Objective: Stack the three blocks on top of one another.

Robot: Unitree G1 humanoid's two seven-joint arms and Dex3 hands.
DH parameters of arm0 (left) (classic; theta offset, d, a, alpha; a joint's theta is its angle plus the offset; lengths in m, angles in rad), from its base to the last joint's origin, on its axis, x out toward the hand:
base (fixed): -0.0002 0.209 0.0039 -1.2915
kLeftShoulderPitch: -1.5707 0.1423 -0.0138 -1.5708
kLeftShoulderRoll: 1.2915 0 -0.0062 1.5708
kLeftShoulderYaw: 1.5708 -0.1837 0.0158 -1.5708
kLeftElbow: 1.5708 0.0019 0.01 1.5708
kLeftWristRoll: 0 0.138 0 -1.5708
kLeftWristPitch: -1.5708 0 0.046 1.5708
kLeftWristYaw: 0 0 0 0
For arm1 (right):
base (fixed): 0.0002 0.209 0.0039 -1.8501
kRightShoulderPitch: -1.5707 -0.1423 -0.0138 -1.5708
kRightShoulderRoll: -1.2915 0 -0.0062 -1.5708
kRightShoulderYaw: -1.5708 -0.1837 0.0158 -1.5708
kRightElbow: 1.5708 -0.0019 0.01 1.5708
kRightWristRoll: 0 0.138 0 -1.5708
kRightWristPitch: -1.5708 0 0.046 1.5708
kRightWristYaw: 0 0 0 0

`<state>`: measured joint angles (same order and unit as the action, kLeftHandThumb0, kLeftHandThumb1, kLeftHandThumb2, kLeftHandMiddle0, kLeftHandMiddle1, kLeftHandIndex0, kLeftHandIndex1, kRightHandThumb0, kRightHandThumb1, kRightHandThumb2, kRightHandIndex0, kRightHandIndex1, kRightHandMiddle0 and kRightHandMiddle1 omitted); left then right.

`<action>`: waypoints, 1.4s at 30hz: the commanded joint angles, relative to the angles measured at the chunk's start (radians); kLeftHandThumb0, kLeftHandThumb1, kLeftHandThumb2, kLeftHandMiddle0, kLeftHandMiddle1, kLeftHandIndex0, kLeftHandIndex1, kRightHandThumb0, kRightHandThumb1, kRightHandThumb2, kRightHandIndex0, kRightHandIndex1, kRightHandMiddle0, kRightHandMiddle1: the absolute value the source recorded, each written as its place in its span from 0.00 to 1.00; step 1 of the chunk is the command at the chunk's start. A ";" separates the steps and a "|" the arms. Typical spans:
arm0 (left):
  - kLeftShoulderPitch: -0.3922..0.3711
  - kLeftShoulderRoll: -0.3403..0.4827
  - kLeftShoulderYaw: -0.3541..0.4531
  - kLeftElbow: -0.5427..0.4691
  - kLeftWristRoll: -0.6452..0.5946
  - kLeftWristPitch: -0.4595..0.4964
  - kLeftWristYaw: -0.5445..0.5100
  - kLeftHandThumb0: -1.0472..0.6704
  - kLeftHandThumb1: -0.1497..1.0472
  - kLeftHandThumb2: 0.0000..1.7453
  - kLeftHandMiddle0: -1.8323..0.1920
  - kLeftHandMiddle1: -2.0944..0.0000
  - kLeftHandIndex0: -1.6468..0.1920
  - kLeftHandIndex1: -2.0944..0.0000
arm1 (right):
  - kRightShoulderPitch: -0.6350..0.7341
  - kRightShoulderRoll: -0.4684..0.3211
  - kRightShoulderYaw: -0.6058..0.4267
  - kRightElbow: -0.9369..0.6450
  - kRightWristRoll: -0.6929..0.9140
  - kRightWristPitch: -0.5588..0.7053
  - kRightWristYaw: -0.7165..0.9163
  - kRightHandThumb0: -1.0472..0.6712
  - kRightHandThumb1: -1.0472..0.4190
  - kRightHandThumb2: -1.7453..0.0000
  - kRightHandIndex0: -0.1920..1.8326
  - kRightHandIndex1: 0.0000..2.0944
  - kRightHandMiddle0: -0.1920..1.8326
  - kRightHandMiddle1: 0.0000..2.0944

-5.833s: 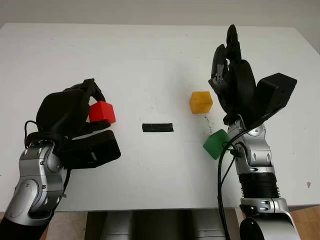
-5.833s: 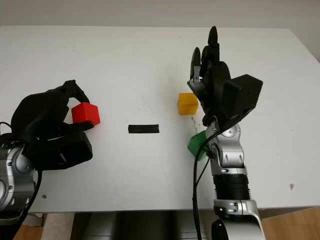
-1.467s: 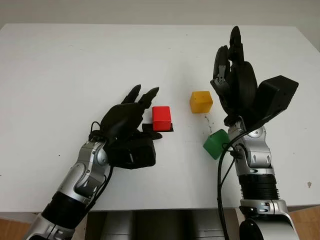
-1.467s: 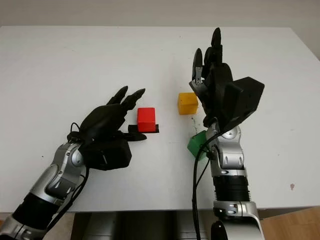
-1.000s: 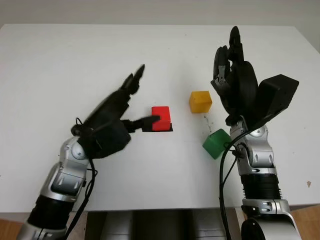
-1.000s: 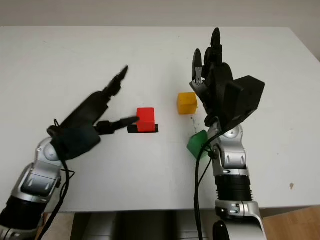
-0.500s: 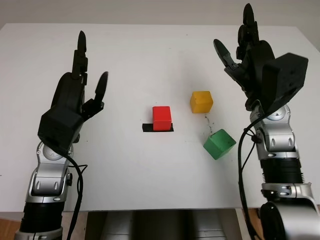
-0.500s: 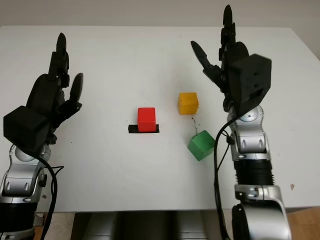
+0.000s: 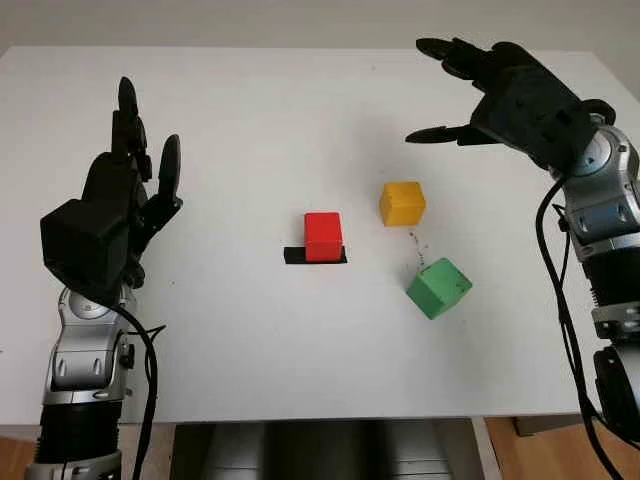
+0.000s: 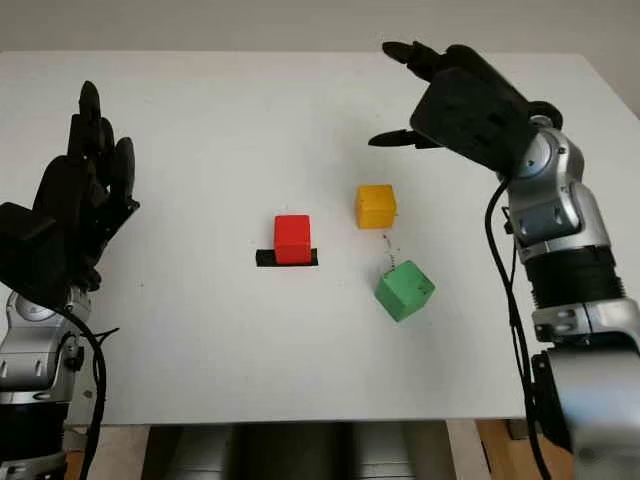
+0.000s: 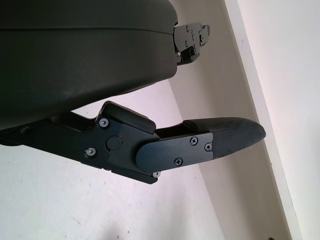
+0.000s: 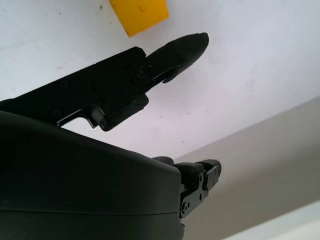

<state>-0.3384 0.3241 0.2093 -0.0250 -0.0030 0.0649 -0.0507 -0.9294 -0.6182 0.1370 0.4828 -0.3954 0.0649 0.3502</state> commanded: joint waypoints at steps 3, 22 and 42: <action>-0.009 -0.002 0.000 -0.018 -0.003 -0.005 0.001 0.14 1.00 0.34 1.00 1.00 1.00 1.00 | -0.038 -0.042 0.048 -0.012 -0.075 -0.006 0.022 0.27 0.17 0.97 0.27 0.10 0.27 0.07; -0.038 0.017 -0.016 -0.003 0.012 -0.020 -0.026 0.17 1.00 0.35 1.00 1.00 1.00 1.00 | 0.056 -0.121 0.162 -0.227 -0.300 -0.065 0.194 0.24 0.16 0.97 0.30 0.08 0.31 0.03; -0.032 0.022 -0.026 -0.003 0.023 -0.021 -0.043 0.18 1.00 0.35 1.00 1.00 1.00 1.00 | 0.100 -0.092 0.238 -0.117 -0.435 -0.153 0.030 0.22 0.14 0.96 0.30 0.16 0.34 0.03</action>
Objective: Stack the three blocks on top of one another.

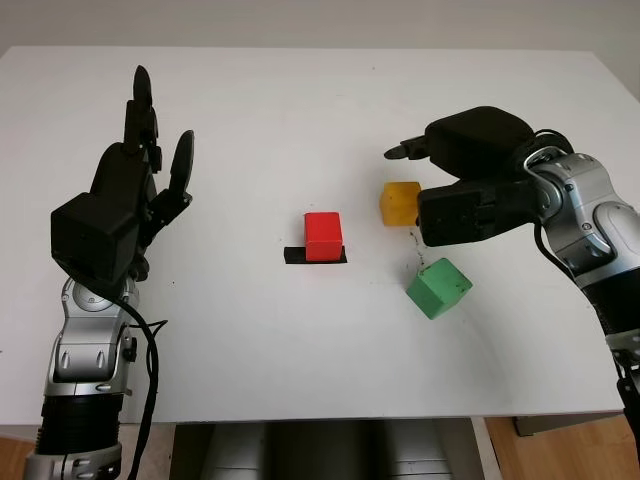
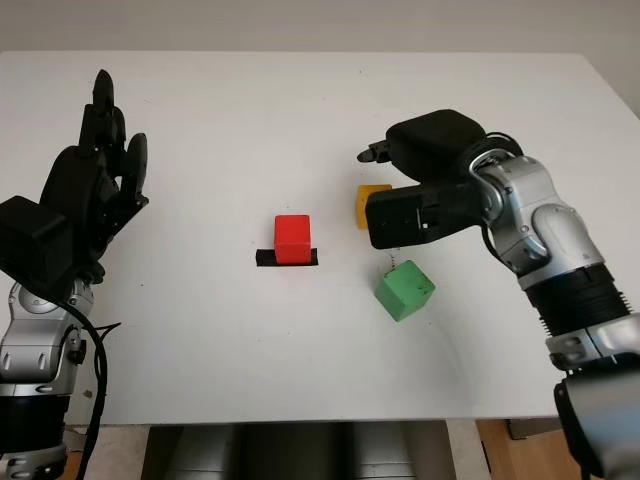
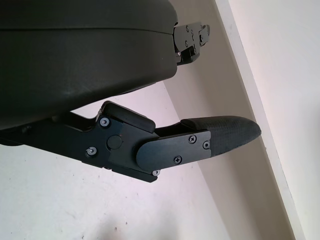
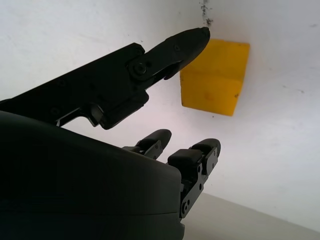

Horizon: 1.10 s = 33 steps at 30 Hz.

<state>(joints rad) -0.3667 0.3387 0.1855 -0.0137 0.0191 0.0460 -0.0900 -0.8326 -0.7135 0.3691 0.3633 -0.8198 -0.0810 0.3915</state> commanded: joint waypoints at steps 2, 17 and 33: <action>-0.004 0.008 -0.005 -0.014 0.008 0.000 -0.001 0.18 1.00 0.35 1.00 1.00 1.00 1.00 | 0.002 0.007 0.013 0.021 -0.016 -0.019 -0.030 0.23 0.13 0.96 0.29 0.15 0.34 0.03; 0.007 0.004 -0.009 -0.028 0.040 0.024 0.009 0.16 1.00 0.33 1.00 1.00 1.00 1.00 | -0.002 0.035 0.012 0.128 0.010 -0.067 -0.105 0.25 0.13 0.97 0.15 0.54 0.38 0.03; 0.016 0.020 -0.018 -0.044 0.077 0.050 0.000 0.16 1.00 0.32 1.00 0.99 1.00 0.99 | 0.009 0.050 0.000 0.187 0.044 -0.104 -0.221 0.31 0.09 0.97 0.01 1.00 0.37 0.33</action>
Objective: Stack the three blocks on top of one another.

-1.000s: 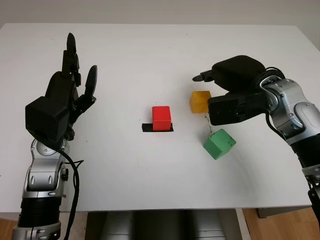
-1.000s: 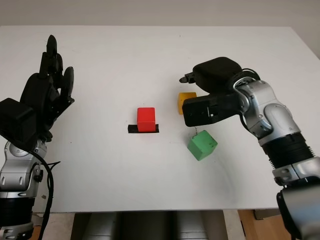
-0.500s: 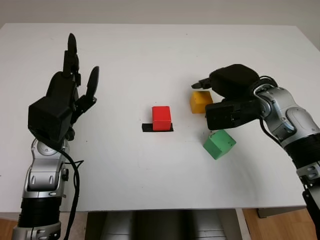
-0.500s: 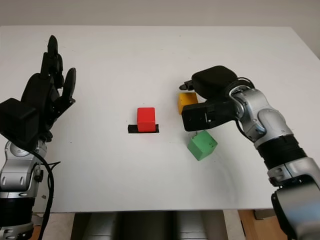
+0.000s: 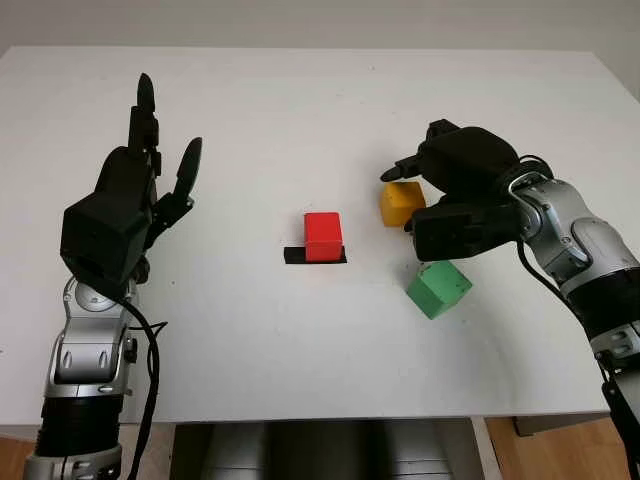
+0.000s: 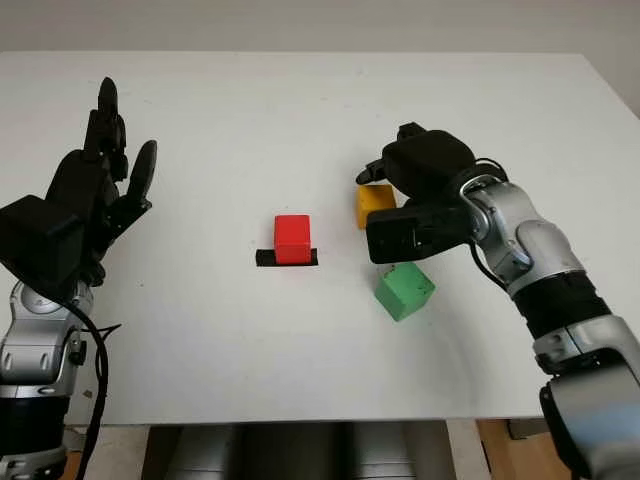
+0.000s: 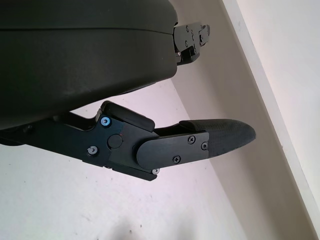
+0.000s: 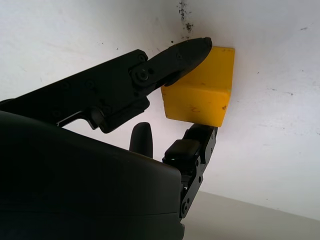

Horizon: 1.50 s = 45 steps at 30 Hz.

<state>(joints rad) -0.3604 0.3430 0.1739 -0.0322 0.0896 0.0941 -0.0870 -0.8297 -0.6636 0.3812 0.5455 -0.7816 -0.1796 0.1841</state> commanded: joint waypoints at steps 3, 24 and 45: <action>0.010 0.021 -0.009 -0.031 0.012 0.014 -0.008 0.16 1.00 0.31 1.00 0.99 1.00 1.00 | 0.006 -0.001 -0.012 0.014 0.008 -0.015 -0.043 0.35 0.06 0.97 0.03 1.00 0.33 0.49; 0.016 0.020 -0.010 -0.039 0.000 0.016 -0.014 0.17 1.00 0.30 1.00 0.99 1.00 1.00 | -0.010 0.004 -0.048 0.017 -0.004 -0.038 -0.144 0.39 0.10 0.97 0.18 0.70 0.39 0.52; 0.001 0.020 -0.021 -0.018 0.008 0.010 -0.011 0.17 1.00 0.31 1.00 1.00 1.00 1.00 | -0.204 0.023 -0.144 -0.160 0.343 0.077 0.409 0.37 0.11 0.97 0.26 0.43 0.37 0.67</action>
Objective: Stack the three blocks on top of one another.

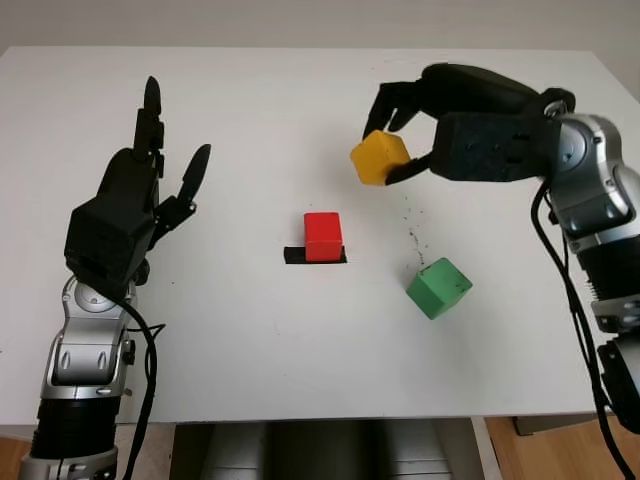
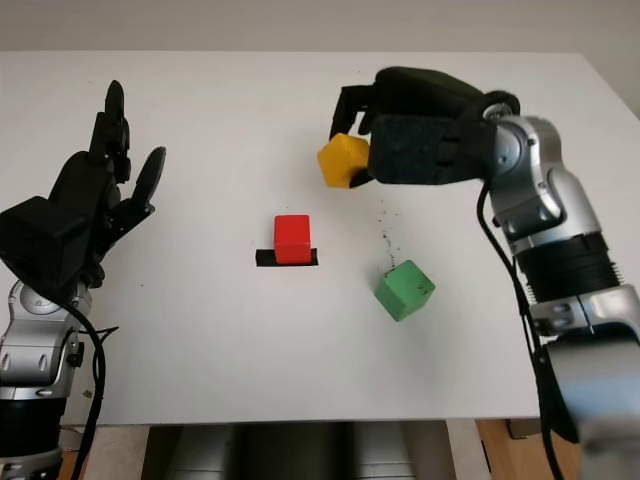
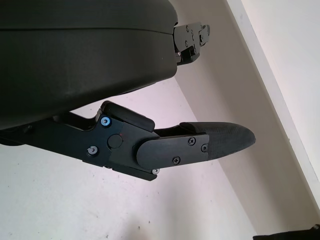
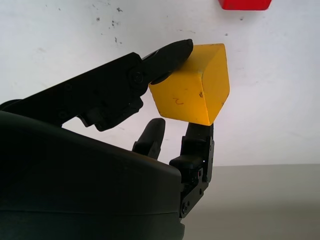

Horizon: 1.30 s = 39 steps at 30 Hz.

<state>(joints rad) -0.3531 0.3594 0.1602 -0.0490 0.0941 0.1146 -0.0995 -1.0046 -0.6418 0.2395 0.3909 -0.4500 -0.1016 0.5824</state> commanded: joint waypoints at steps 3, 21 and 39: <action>-0.007 -0.001 -0.009 -0.003 0.005 -0.007 0.005 0.17 1.00 0.31 1.00 1.00 1.00 1.00 | -0.046 0.023 -0.002 -0.014 0.039 0.065 0.081 0.38 0.10 0.97 0.23 0.43 0.33 0.69; 0.002 -0.025 -0.018 -0.010 0.007 -0.002 0.039 0.16 1.00 0.32 1.00 0.99 1.00 1.00 | -0.062 0.064 0.083 0.006 0.037 -0.070 0.159 0.39 0.08 0.97 0.25 0.31 0.29 0.71; 0.018 -0.048 -0.021 -0.032 0.011 0.014 0.061 0.16 1.00 0.33 1.00 1.00 1.00 1.00 | -0.119 0.050 0.109 0.213 -0.011 -0.532 0.039 0.37 0.07 0.97 0.25 0.24 0.29 0.67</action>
<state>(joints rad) -0.3445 0.3158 0.1393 -0.0643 0.1084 0.1316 -0.0426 -1.0867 -0.5764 0.3503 0.5837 -0.4590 -0.5956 0.6413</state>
